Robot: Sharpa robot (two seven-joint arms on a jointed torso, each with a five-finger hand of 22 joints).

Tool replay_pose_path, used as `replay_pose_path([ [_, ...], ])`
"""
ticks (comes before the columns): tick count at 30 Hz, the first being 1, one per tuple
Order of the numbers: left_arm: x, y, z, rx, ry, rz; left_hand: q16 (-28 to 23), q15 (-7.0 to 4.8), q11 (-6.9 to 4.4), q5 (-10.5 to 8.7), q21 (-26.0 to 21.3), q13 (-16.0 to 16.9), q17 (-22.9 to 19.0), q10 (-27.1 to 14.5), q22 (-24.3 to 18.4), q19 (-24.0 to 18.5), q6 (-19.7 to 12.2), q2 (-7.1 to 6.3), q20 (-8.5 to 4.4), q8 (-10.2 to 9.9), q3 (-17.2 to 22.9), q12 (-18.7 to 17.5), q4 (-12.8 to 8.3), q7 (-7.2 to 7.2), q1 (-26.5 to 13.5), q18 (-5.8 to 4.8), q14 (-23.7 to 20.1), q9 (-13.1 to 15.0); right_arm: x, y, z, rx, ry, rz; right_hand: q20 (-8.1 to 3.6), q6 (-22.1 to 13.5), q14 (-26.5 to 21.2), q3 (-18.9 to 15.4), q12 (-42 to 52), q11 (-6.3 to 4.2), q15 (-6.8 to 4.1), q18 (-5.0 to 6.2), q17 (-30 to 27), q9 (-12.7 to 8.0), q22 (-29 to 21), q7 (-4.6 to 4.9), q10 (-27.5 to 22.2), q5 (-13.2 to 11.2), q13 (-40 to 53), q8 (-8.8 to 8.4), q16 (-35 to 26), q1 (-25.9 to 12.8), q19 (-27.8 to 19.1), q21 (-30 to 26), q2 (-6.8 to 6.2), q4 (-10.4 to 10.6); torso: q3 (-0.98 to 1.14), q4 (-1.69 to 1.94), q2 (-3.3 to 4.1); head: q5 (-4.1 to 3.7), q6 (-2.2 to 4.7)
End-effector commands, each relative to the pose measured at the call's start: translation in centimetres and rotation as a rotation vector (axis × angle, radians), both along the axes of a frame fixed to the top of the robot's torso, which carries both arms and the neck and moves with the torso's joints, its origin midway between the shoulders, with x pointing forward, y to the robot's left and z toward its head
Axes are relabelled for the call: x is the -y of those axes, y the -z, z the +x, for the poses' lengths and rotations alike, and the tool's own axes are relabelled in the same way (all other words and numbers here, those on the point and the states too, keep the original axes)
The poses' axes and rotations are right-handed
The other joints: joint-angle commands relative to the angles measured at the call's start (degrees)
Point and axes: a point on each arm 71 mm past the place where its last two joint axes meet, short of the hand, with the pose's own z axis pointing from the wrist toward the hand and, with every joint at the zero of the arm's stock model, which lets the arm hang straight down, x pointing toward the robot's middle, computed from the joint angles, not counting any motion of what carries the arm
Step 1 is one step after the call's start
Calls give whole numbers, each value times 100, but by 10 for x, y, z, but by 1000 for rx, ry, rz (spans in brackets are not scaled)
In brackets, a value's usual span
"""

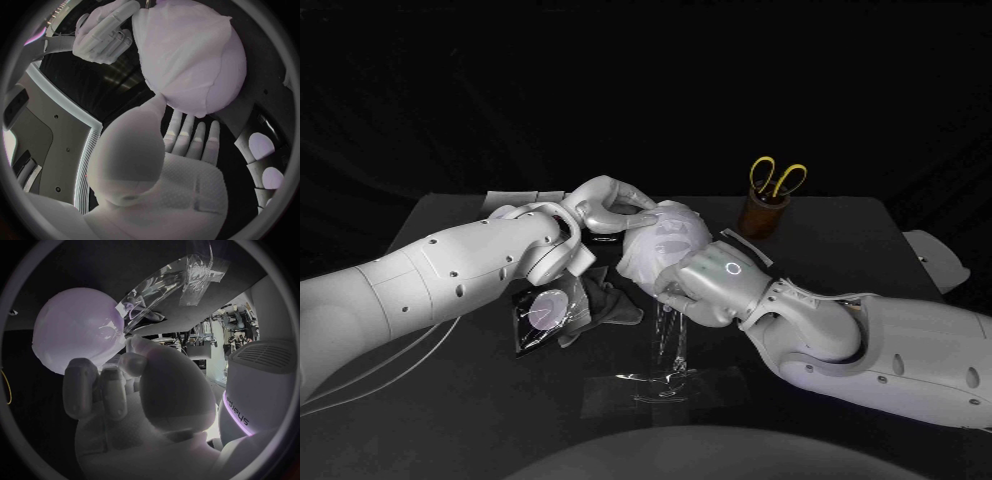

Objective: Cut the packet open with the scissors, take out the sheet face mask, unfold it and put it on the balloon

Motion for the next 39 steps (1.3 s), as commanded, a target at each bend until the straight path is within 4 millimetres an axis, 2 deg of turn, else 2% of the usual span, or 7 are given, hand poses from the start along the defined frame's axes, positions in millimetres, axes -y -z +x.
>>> replay_pose_path([
  [1, 1, 2, -1, -14, 7, 0, -12, -12, 11, -5, -38, -3, -1, -9, -8, -32, 36, 10, 9, -18, 24, -23, -13, 76, 47, -18, 31, -10, 0, 1, 0, -4, -7, 2, -23, 23, 680, 19, 2499, -241, -119, -2, 1505, 1464, 594, -7, 805, 18, 4731, 185, 20, 3, -10, 3, 62, -12, -5, 1, 1, 5, 13],
  [5, 1, 2, -1, -15, 7, -2, -12, -12, 11, -5, -38, -3, -1, -9, -8, -32, 36, 10, 9, -18, 24, -23, -13, 76, 47, -18, 31, -10, 3, 0, 1, -5, -4, 41, -21, -89, 680, 76, 2499, -221, -107, 7, 1505, 1519, 568, 17, 805, 16, 4731, 163, 20, -32, -36, -35, 81, 27, -6, 4, 2, 3, 23],
  [11, 1, 1, -1, -16, 5, -9, -12, -12, 11, -5, -38, -3, -1, -9, -8, -32, 36, 10, 9, -18, 24, -23, -13, 76, 47, -18, 31, -10, 7, -5, -1, -10, -50, 135, 12, -607, 680, -261, 2499, -27, 39, 100, 1505, 1359, 265, 258, 805, 8, 4731, -241, 20, -264, -326, -410, -622, 74, -7, 2, 0, -1, 42],
  [17, -2, -1, -3, -33, -1, -60, -18, 90, 69, -5, -44, -2, -3, 17, -19, 10, 57, -23, 14, -46, -2, -21, 6, 131, 10, -7, 93, -21, 16, -11, -7, -60, -132, 267, 124, -585, 621, -314, 1870, 67, 144, 276, 1334, 1238, -340, 372, 486, 18, 4328, -459, -58, -127, -949, -1207, -683, 105, -6, -11, -9, 2, 67],
  [20, -5, -3, -5, -54, -1, -106, -29, 124, 114, -5, -54, -4, -9, 0, -33, 14, 77, -59, 9, -58, -47, -25, 34, 163, -38, 11, 115, -27, 22, -14, -10, -122, -158, 342, 227, -651, -598, -202, -1774, 105, 191, 711, -909, 1157, -2100, 410, -1562, 60, 2058, -595, -1596, 58, -2804, -3623, -653, 176, 1, -4, -9, -15, 88],
  [25, -12, -9, -10, -76, 2, -163, -94, 156, 165, -3, -83, -10, -49, -85, -74, 21, 103, -192, 20, -103, -421, -33, 221, 163, -231, -6, 93, -41, 35, -17, -10, -258, -121, 485, 372, -783, -1943, -195, -3507, 185, 305, 717, -3084, 1120, -2740, 490, -1999, 56, 609, -665, -4020, 149, -3176, -4602, -839, 370, 3, -4, -8, -23, 128],
  [39, -38, -21, -18, -85, -66, -265, -157, 164, 218, -1, -115, 5, -78, 74, -135, 92, 129, -99, 26, -197, -1047, -10, 564, 163, 27, -42, 216, -68, 97, -21, 27, -404, 216, 761, 660, -825, -1811, -145, -5288, 452, 572, 731, -3972, 977, -3835, 716, -1689, 37, -1806, -844, -6297, 382, -2988, -5955, -786, 602, -8, -5, -11, -69, 285],
])
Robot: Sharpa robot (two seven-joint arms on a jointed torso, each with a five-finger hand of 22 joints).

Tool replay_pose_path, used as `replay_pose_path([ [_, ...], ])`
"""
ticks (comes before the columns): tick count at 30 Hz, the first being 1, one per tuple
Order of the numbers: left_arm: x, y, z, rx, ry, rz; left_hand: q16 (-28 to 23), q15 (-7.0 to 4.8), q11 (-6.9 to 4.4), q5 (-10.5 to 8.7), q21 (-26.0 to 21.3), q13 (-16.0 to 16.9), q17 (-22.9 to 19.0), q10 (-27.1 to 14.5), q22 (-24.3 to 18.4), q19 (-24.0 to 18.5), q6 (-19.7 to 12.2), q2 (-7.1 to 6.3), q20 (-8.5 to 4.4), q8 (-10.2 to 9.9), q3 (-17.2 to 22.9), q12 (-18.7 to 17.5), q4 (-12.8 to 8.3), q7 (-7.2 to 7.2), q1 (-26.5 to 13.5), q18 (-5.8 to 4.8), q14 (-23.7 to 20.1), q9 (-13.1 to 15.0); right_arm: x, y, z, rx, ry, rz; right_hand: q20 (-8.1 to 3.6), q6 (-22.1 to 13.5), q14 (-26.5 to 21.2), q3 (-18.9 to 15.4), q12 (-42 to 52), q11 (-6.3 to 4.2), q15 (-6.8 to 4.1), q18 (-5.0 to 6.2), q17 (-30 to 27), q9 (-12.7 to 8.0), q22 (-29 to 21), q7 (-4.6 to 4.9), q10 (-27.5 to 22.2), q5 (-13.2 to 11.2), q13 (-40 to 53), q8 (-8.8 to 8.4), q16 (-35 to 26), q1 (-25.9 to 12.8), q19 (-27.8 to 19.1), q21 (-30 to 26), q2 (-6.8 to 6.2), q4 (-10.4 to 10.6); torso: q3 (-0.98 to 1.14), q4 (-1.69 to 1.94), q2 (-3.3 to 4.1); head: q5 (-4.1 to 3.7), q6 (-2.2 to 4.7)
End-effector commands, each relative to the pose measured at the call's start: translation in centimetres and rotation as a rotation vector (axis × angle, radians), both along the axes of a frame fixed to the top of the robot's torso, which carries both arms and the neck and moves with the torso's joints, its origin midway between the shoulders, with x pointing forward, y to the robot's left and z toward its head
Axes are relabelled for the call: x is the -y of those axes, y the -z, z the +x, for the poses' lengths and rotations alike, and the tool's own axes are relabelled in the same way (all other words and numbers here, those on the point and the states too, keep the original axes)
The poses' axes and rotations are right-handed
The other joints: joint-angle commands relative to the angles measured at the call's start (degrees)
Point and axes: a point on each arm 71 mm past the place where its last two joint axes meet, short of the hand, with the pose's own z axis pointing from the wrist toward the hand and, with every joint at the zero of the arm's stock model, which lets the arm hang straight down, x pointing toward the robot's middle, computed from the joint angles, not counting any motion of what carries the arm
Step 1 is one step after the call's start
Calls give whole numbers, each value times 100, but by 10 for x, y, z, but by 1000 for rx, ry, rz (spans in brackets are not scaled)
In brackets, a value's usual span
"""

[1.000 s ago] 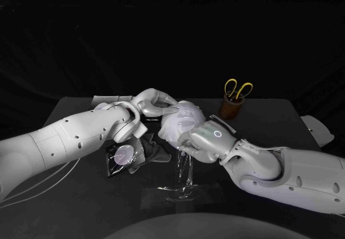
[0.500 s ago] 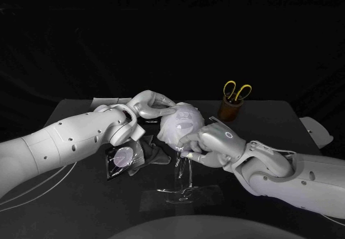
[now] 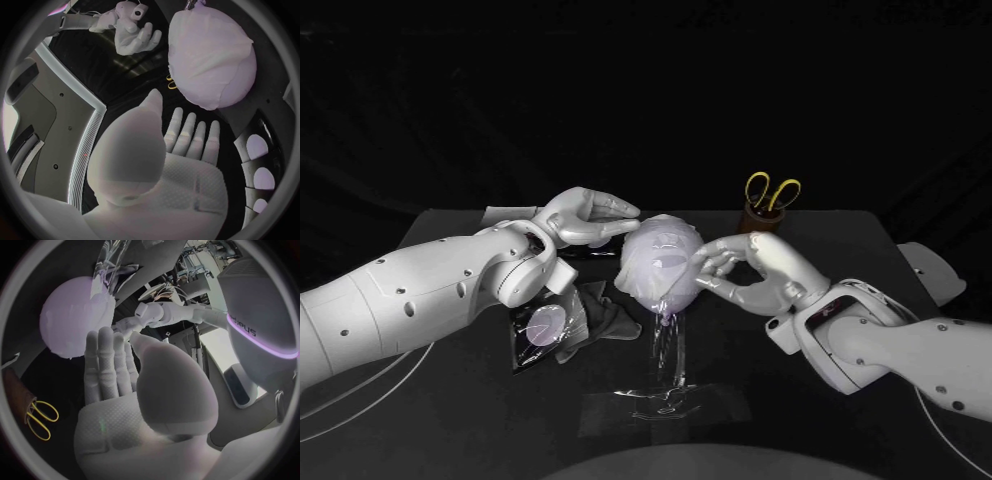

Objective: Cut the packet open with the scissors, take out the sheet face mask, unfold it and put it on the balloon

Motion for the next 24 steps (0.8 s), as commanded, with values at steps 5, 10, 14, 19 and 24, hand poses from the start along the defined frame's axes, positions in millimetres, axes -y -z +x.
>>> replay_pose_path([
  [5, -20, -7, 1, 37, -74, -50, -54, 3, -18, -3, -34, 9, -20, 74, -23, 36, 0, 52, 2, -76, -29, -13, 13, 203, 211, -34, 53, -23, 32, -4, 26, -56, 168, 112, 241, -115, -435, -61, -647, 210, 262, 12, -456, -138, -450, 186, 55, -10, -941, -271, -1017, -30, -298, -621, -92, 38, -1, 3, 13, -48, 72],
  [10, -29, -10, 0, 106, -102, 5, -115, 10, -36, -3, -58, -9, -61, -131, -55, -3, -205, -51, -2, -194, -168, -39, 90, 216, 253, -27, -56, -73, 43, -2, 40, -62, 212, 88, 457, -425, -1232, -248, -956, 445, 568, -70, -783, -237, -781, 357, -344, -6, -1312, -509, -1675, -97, -785, -1110, -157, 3, 2, 11, 7, -71, 78],
  [14, -31, -9, -3, 181, -134, 49, -271, 28, -330, -5, -78, -46, -172, -993, -100, -8, -760, -122, 6, -450, -765, -74, 134, -261, 284, -42, -460, -189, 42, 5, 51, -80, 222, 49, 690, -895, -1793, -639, -987, 676, 820, -104, -1157, -371, -1211, 544, -1029, -29, -1723, -797, -2173, -189, -1400, -1705, -135, -41, 5, 4, 6, -108, 117],
  [19, -25, -1, -11, 245, -145, 84, -374, 30, -424, 13, -133, -107, -311, -1977, -161, -155, -1698, -446, 4, -828, -1322, -136, 162, -562, 360, -53, -1047, -384, 30, 16, 55, -120, 201, -4, 706, -2876, -3858, -2087, -1031, 915, 1164, -370, -2180, -1189, -2376, 673, -2726, 6, -2287, -1031, -2606, -153, -3241, -1891, -23, 110, 3, 0, 16, -147, 126],
  [24, -17, 10, -21, 272, -132, 111, -419, -24, -643, 54, -245, -153, -465, -2837, -347, -955, -2335, -822, 7, -1057, -1664, -181, 191, -526, 399, -56, -1741, -504, 17, 28, 56, -165, 171, -52, 747, -4232, -5008, -3922, -1179, 1068, 1301, -524, -2721, -1837, -2779, 729, -4467, 49, -2497, -1141, -2702, 110, -3915, -1941, -494, 192, 6, -2, 20, -186, 130],
])
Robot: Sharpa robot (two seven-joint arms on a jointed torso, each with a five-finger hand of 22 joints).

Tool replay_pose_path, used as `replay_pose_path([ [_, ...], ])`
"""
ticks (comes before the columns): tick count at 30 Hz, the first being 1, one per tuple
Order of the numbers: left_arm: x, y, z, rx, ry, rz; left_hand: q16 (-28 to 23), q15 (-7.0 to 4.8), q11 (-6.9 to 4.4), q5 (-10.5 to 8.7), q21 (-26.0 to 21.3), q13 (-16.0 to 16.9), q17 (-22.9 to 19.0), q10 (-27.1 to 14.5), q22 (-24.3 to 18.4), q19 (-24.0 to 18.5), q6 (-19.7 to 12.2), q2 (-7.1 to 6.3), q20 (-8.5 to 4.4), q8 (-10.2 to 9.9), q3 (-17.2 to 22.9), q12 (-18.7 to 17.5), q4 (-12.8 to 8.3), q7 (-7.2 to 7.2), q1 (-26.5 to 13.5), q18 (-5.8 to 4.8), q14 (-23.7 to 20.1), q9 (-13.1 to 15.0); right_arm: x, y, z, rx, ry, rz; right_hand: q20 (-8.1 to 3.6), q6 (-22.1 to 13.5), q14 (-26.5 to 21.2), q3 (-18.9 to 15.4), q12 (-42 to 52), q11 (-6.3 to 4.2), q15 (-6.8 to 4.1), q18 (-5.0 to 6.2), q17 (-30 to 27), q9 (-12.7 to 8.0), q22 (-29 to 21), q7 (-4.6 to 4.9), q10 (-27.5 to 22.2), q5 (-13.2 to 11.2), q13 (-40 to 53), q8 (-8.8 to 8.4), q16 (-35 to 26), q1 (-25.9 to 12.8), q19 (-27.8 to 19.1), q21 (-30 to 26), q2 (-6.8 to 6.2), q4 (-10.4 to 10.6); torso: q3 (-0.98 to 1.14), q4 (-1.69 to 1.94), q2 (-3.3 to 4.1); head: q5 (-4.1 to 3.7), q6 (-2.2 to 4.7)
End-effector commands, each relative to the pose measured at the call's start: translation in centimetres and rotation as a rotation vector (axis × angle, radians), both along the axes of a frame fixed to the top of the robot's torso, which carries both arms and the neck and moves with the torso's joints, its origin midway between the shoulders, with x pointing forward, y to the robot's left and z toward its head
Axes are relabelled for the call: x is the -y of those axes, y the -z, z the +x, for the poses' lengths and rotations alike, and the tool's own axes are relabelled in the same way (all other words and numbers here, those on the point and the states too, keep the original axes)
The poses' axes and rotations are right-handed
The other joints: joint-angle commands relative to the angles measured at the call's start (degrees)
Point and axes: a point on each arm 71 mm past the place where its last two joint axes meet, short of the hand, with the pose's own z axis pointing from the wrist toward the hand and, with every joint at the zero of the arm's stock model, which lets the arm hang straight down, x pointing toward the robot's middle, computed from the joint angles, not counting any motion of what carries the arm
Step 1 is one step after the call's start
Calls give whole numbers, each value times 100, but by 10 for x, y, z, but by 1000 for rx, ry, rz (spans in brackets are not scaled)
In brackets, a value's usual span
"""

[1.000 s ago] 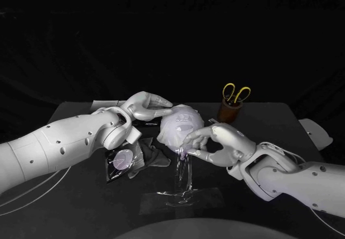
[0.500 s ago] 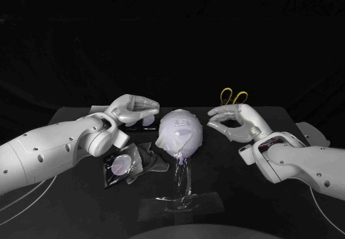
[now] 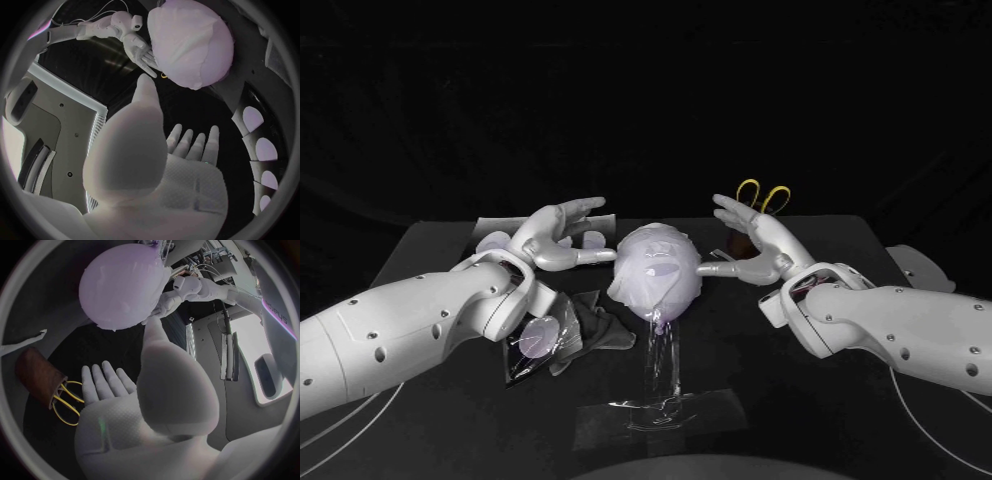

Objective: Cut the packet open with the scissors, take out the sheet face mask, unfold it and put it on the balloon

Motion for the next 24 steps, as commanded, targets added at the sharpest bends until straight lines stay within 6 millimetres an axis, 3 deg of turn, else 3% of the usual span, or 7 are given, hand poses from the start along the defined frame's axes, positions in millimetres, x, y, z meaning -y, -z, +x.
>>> replay_pose_path([
  [1, 6, -1, -5, 116, -1, 54, -38, -16, -44, 20, -20, -15, -30, -193, -40, -167, -254, -80, 1, -78, -73, -48, -3, -6, -3, -55, -136, -45, -8, 10, 0, -63, -46, -71, 8, -351, -338, -242, -50, 58, 53, -127, -170, -175, -129, 887, -409, 25, -33, -27, -31, 17, -202, -43, -201, 39, 0, 0, 8, -51, -1],
  [2, 8, 1, -7, 117, 5, 62, -46, -18, -90, 19, -25, -22, -42, -266, -52, -222, -323, -96, 1, -102, -91, -55, -1, 39, -9, -57, -189, -59, -11, 12, 0, -70, -53, -78, 8, -366, -359, -254, -52, 58, 56, -131, -180, -183, -137, 888, -433, 27, -35, -28, -33, 9, -215, -45, -210, 40, 0, 3, 8, -56, -5],
  [3, 9, 4, -8, 116, 14, 71, -58, -26, -103, 18, -39, -31, -60, -355, -73, -334, -383, -115, 1, -121, -124, -65, -3, 43, -16, -59, -269, -70, -13, 13, 0, -77, -61, -84, 10, -543, -576, -344, -77, 72, 75, -153, -297, -287, -221, 891, -690, 34, -58, -49, -57, -44, -338, -59, -302, 66, 1, 3, 8, -56, -5],
  [6, 13, 8, -10, 110, 39, 95, -67, -40, -128, 13, -74, -36, -81, -437, -133, -654, -435, -133, 11, -137, -146, -67, -2, 42, -29, -64, -363, -78, -18, 15, -1, -89, -80, -94, 10, -730, -765, -366, -78, 87, 103, -184, -384, -379, -304, 892, -907, 43, -64, -57, -60, -149, -479, -68, -315, 63, 4, -1, 4, -60, -29],
  [10, 18, 14, -13, 96, 76, 120, -63, -63, -144, 4, -74, -34, -86, -472, -143, -704, -430, -142, 9, -135, -157, -64, -2, 87, -47, -62, -394, -73, -21, 17, -3, -97, -101, -101, 11, -744, -807, -372, -78, 86, 105, -186, -406, -382, -331, 895, -950, 43, -65, -54, -61, -181, -523, -70, -322, 64, 3, -6, 4, -71, -45],
  [24, 33, 20, -19, 59, 156, 136, -30, -103, 3, -1, -65, -8, -59, -321, -155, -752, -266, -133, 5, -72, -145, -28, 0, 274, -113, -53, -316, -22, -29, 19, -7, -139, -129, -88, 13, -690, -683, -360, -42, 51, 86, -163, -345, -342, -311, 907, -829, 42, -40, -23, -17, -585, -504, -47, -312, 68, 2, 2, 2, -93, -64],
])
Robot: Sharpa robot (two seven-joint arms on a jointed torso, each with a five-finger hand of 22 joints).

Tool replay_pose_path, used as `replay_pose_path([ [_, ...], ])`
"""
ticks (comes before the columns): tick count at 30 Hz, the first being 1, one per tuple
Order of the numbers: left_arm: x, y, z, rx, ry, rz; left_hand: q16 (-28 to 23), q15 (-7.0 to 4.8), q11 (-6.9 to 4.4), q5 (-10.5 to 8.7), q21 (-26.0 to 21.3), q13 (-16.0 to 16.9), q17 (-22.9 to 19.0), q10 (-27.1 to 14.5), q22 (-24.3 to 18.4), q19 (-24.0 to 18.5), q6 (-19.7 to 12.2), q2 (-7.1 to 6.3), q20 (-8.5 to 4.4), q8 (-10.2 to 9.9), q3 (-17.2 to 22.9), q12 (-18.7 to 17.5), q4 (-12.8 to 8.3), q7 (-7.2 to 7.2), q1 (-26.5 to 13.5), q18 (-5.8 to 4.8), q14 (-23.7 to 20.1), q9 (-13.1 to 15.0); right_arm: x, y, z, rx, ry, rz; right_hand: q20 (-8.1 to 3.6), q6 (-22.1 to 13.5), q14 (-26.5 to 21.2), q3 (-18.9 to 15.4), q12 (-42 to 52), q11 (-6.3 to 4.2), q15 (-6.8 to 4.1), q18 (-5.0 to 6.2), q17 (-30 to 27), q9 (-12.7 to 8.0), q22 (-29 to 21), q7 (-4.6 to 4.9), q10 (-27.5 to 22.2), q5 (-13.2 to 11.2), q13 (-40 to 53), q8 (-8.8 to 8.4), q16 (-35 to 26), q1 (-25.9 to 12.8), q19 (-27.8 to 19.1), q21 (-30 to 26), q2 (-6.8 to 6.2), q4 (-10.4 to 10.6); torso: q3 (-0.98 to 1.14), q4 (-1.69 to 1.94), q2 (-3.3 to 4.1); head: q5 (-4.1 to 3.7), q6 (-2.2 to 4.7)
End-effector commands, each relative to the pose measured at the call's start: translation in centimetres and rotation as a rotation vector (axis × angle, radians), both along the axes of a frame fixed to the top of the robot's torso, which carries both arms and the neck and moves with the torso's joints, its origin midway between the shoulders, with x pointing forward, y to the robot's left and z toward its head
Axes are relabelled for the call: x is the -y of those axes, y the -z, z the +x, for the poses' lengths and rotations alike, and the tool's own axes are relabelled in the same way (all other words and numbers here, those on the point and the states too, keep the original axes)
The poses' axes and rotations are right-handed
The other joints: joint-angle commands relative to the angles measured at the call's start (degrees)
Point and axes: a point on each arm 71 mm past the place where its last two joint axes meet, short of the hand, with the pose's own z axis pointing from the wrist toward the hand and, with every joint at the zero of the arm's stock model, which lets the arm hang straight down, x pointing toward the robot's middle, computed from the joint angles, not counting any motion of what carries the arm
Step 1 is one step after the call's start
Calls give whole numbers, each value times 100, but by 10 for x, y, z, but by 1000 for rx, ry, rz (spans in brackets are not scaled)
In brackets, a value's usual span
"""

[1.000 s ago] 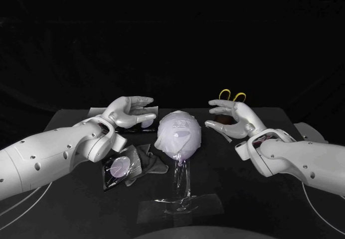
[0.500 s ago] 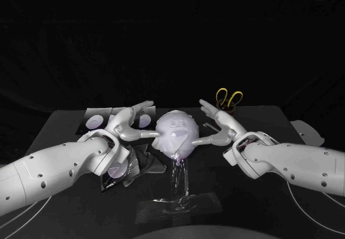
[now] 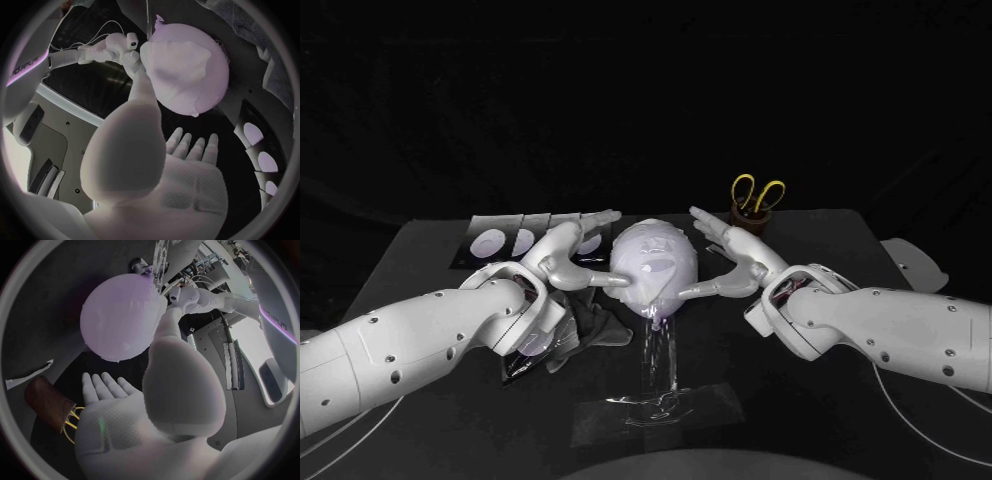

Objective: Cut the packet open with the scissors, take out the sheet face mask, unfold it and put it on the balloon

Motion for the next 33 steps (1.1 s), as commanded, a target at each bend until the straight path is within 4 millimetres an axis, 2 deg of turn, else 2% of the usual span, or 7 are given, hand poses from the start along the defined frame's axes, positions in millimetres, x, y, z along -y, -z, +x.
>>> replay_pose_path([
  [1, 8, 1, -2, -12, 52, 19, 17, -15, 46, -2, -26, 10, 8, 31, -9, -46, 72, 3, -1, 44, -22, 8, 11, 78, -40, -51, 22, 15, -6, 3, -1, -31, -34, -12, 6, 47, 85, 4, 14, -3, -14, -79, 38, 25, 13, 993, 77, 19, 15, 9, 26, -78, -10, -1, 10, 5, -3, 9, 0, -12, 3],
  [15, 14, 6, 4, -29, 61, 42, 54, -59, 155, -7, -22, 32, 45, 259, -15, -80, 334, 138, -10, 149, 114, 37, 8, 174, 64, -38, 143, 92, -19, 7, 5, -50, -26, -14, 4, 288, 387, 279, 63, -32, -50, -40, 152, 159, 93, 996, 448, -11, 47, 85, 101, -109, 136, 45, 295, -5, -3, 5, 4, -24, -28],
  [19, 14, 7, 5, -34, 58, 45, 69, -71, 180, -11, -13, 37, 61, 330, -11, -61, 402, 199, -13, 178, 167, 43, 6, 197, 86, -31, 197, 114, -20, 8, 6, -61, -24, -17, 2, 462, 566, 551, 87, -44, -69, -23, 214, 249, 125, 998, 658, -36, 63, 137, 144, -107, 201, 66, 597, -15, -1, 0, 2, -44, -43],
  [21, 14, 8, 6, -36, 58, 46, 73, -75, 189, -13, -9, 36, 66, 350, -10, -55, 413, 233, -14, 185, 198, 41, 5, 205, 100, -29, 211, 120, -21, 9, 7, -66, -27, -20, 2, 487, 586, 605, 86, -45, -73, -19, 216, 258, 130, 997, 686, -41, 63, 145, 147, -97, 212, 71, 640, -13, 1, 0, -1, -51, -46],
  [25, 15, 8, 6, -44, 61, 49, 76, -80, 197, -15, -7, 36, 70, 368, -9, -55, 425, 281, -16, 192, 244, 39, 4, 213, 127, -27, 222, 126, -23, 10, 7, -74, -36, -33, 2, 609, 741, 948, 92, -56, -87, -5, 261, 312, 158, 995, 841, -57, 70, 179, 181, 80, 274, 92, 898, -33, 1, 4, -3, -73, -59],
  [27, 16, 9, 6, -50, 64, 52, 75, -79, 199, -17, -6, 35, 71, 376, -9, -57, 431, 311, -17, 196, 276, 36, 2, 215, 150, -25, 220, 130, -23, 11, 7, -80, -43, -45, 0, 691, 898, 1175, 105, -63, -99, 3, 320, 349, 169, 997, 964, -65, 80, 203, 220, 244, 302, 100, 1102, -68, -1, 4, -6, -80, -63],
  [33, 16, 10, 7, -62, 63, 60, 73, -85, 200, -21, -4, 33, 73, 388, -9, -59, 437, 376, -18, 202, 345, 29, 0, 216, 193, -23, 220, 137, -25, 12, 7, -84, -59, -74, 0, 778, 1108, 1560, 100, -74, -121, 26, 372, 382, 196, 993, 1129, -76, 86, 222, 276, 903, 375, 122, 1260, -258, -3, 3, -4, -81, -73],
])
